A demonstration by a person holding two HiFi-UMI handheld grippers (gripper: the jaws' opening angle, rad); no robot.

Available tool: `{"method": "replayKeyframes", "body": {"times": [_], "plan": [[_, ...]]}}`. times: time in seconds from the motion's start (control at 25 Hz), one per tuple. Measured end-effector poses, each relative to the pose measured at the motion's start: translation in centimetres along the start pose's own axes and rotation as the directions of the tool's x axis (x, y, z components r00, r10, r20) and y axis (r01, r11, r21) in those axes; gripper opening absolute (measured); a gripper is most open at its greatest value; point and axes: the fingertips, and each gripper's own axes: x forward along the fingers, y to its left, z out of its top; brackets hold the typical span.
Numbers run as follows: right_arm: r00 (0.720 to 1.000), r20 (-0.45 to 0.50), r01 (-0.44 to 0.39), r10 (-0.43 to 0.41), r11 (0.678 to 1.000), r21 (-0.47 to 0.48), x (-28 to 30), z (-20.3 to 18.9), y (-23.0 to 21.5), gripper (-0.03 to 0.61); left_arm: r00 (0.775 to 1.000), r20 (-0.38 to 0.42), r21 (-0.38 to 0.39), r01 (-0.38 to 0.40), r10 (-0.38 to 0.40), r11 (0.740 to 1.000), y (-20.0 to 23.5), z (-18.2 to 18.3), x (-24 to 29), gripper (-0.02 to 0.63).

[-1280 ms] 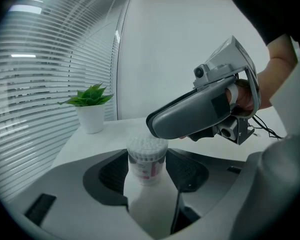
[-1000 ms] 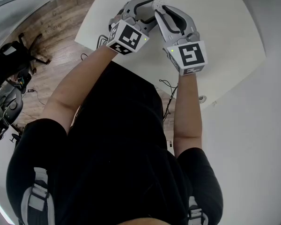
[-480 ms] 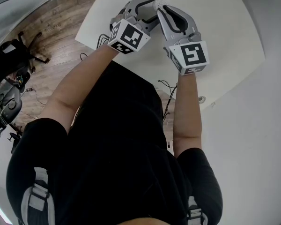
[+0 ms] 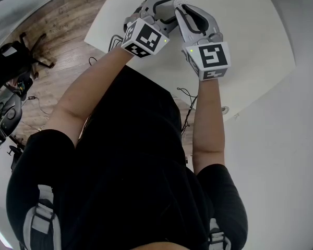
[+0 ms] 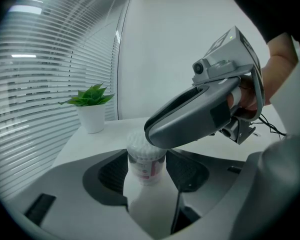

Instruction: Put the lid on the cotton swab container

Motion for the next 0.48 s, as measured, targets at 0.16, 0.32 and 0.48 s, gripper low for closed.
{"method": "replayKeyframes", "body": {"times": [0.16,0.32,0.48], "plan": [[0.999,0.009,0.031,-0.031,0.999,-0.038,0.3,0.2,0.3,0.071,1.0,-0.006,-0.021,0.003,-0.004,1.0,0.2,-0.1,-0.2,0.244],[0.999,0.0,0.038,-0.038,0.999,-0.026,0.2,-0.2,0.0,0.071,1.0,-0.03,-0.03,-0.001,0.0,1.0,0.1,-0.6,-0.9,0.244],[0.999,0.023,0.031,-0.032,0.999,0.039,-0.5,0.0,-0.3,0.071,0.999,-0.05,-0.033,-0.016,0.014,0.999,0.1,-0.8,-2.7,0.244]]}}
